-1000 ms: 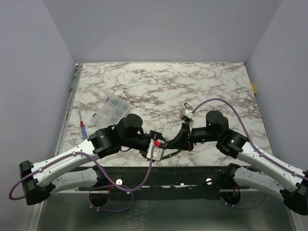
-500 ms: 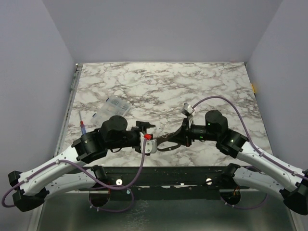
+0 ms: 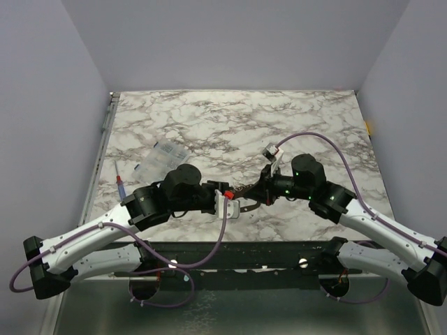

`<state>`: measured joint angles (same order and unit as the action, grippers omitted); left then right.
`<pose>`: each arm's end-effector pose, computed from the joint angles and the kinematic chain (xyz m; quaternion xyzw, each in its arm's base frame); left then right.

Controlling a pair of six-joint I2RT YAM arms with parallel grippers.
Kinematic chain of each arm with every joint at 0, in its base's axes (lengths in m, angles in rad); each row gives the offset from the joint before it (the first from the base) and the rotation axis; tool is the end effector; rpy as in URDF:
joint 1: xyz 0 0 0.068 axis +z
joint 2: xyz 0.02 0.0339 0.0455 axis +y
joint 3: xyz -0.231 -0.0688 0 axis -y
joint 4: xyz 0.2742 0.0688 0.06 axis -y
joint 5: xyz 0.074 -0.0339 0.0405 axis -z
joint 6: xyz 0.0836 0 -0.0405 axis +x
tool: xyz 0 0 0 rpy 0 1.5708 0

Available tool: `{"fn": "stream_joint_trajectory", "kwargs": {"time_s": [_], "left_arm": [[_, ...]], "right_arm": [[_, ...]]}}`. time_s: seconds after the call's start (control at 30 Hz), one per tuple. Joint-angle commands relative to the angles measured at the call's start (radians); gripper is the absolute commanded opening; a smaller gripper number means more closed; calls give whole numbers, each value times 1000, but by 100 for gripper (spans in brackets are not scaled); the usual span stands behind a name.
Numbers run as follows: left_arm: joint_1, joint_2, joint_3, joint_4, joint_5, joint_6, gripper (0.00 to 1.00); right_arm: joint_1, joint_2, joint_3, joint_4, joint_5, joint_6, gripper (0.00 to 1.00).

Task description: Put the keys on the keyring

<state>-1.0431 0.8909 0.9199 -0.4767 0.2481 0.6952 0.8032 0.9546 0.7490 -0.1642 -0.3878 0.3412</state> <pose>0.1267 -0.2582 0.2939 0.6840 0.4918 -0.1946 0.5023 0.1914 0.2438 0.2501 -0.2913 0.7632 0.4339 0.3801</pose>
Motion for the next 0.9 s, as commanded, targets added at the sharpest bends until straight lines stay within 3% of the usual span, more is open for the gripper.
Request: {"fn": "stream_joint_trajectory", "kwargs": {"time_s": [0.0, 0.5, 0.87], "left_arm": [[-17, 32, 3, 85, 47, 9, 39], [-45, 141, 14, 130, -58, 37, 33], [-48, 106, 6, 137, -149, 57, 32]], "right_arm": [[-3, -6, 36, -8, 16, 12, 1], [-2, -14, 49, -33, 1, 16, 1], [-2, -18, 53, -34, -4, 14, 1]]}}
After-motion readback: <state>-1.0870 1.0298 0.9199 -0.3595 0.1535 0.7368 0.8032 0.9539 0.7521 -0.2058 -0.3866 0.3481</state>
